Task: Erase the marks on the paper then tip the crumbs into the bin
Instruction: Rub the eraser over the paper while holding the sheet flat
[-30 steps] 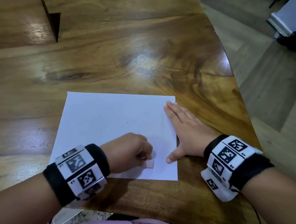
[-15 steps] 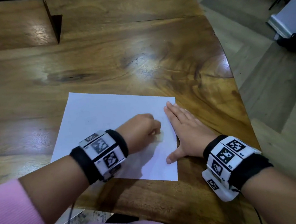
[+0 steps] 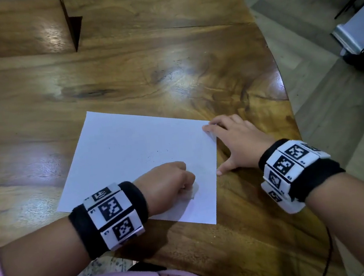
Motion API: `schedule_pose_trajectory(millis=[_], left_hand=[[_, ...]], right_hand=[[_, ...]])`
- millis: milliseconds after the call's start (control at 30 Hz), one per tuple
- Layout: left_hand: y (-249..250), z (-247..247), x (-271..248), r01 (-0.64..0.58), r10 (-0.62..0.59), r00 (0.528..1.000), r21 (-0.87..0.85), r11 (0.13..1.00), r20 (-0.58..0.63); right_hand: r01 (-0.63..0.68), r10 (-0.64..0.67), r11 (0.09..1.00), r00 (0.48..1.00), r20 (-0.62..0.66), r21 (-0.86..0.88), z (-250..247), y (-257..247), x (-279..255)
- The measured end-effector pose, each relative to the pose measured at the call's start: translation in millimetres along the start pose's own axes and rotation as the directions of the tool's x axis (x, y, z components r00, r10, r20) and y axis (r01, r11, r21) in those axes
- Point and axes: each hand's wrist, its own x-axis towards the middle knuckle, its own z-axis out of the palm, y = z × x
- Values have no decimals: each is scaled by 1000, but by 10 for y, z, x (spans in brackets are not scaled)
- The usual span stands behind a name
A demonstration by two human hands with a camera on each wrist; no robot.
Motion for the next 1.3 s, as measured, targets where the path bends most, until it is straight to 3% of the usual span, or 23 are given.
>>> schedule_pose_trajectory(millis=[100, 267, 367, 467, 633, 800, 867, 967, 1033, 1167, 1233, 1300], left_hand=[[0, -139, 103, 27, -27, 1000, -46, 999, 15], [-49, -502, 556, 138, -157, 957, -92, 986, -245], [-38, -586, 814, 199, -207, 938, -55, 978, -278], [-11, -538, 799, 193, -196, 950, -38, 980, -242], [1, -425, 564, 99, -99, 995, -36, 994, -3], [43, -570, 812, 207, -214, 938, -53, 977, -273], [34, -510, 756, 188, -203, 953, -86, 978, -226], [18, -441, 593, 143, -145, 989, -72, 987, -29], [13, -472, 612, 143, -147, 988, -65, 988, -53], [33, -547, 825, 211, -221, 939, -64, 975, -265], [10, -484, 785, 169, -180, 958, -69, 983, -224], [-15, -419, 651, 91, -94, 993, -42, 995, -68]], right_hand=[[15, -15, 1000, 1000, 0, -25, -44, 12, 59], [22, -22, 999, 1000, 14, -39, 6, 34, 41], [6, -6, 999, 1000, 0, -44, 33, 28, 34], [-5, 5, 1000, 1000, -14, -19, 54, 30, 33], [-15, 15, 1000, 1000, -18, 11, 60, 19, 43], [-30, 31, 999, 999, -24, 14, 61, 9, 48], [-31, 31, 999, 999, -25, 25, 64, 6, 52], [-32, 33, 999, 999, -27, 43, 72, 20, 50], [-30, 32, 998, 999, -29, 51, 74, 17, 51], [-32, 34, 998, 999, -33, 60, 75, 13, 39], [-33, 35, 997, 999, -34, 64, 71, 17, 37], [-32, 34, 997, 999, -34, 65, 70, 23, 35]])
